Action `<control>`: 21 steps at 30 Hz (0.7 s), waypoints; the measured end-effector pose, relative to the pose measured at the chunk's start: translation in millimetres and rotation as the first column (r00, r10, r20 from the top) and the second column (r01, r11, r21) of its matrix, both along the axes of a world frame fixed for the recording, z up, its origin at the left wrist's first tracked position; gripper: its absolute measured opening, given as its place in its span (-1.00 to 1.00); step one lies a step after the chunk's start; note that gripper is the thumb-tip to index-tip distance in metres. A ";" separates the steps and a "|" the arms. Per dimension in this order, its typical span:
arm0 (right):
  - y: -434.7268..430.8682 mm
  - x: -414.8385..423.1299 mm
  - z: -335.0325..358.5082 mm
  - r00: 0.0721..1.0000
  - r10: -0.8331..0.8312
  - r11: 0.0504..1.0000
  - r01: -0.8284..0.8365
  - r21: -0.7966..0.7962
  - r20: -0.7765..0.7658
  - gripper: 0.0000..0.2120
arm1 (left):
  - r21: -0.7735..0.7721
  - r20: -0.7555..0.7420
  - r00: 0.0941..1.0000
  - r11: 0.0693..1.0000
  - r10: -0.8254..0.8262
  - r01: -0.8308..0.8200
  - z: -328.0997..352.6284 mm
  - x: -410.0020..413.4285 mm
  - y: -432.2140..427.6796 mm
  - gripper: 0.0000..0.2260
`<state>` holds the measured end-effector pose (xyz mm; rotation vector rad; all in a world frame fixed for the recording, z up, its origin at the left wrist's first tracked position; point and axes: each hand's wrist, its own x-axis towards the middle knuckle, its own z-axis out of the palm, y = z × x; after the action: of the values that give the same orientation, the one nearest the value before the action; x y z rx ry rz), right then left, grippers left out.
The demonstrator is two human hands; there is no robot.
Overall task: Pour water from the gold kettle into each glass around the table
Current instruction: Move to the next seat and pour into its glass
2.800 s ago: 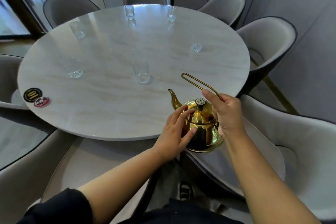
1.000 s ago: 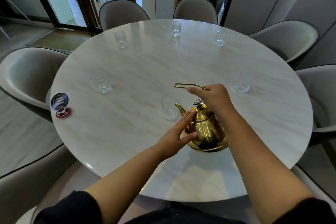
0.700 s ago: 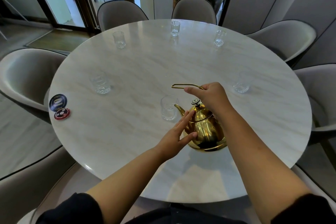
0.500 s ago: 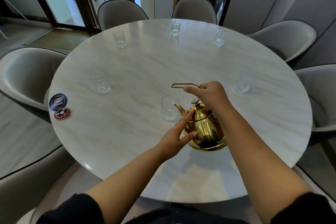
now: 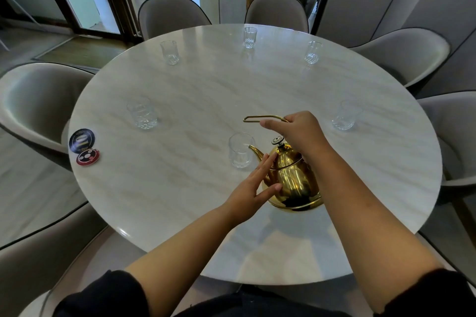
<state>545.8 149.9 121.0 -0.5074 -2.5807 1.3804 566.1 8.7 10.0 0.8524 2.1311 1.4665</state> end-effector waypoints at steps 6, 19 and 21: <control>-2.1 -1.7 2.1 1.000 0.006 1.000 -0.006 0.007 0.006 -0.47 | 0.000 0.021 1.000 1.000 0.009 -0.009 2.0 0.8 -0.4 -0.45; -3.0 -6.5 1.0 1.000 0.026 0.999 -0.027 0.019 0.014 -0.51 | 0.015 0.042 0.999 1.000 0.023 -0.023 2.3 1.7 0.5 -0.45; -2.9 -6.8 0.9 0.999 0.033 0.999 -0.033 0.025 0.015 -0.52 | 0.017 0.047 0.999 1.000 0.024 -0.025 2.6 1.8 1.0 -0.44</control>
<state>539.0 147.0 121.9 -0.4748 -2.6260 1.3570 567.9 9.7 12.7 0.7927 2.1042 1.5043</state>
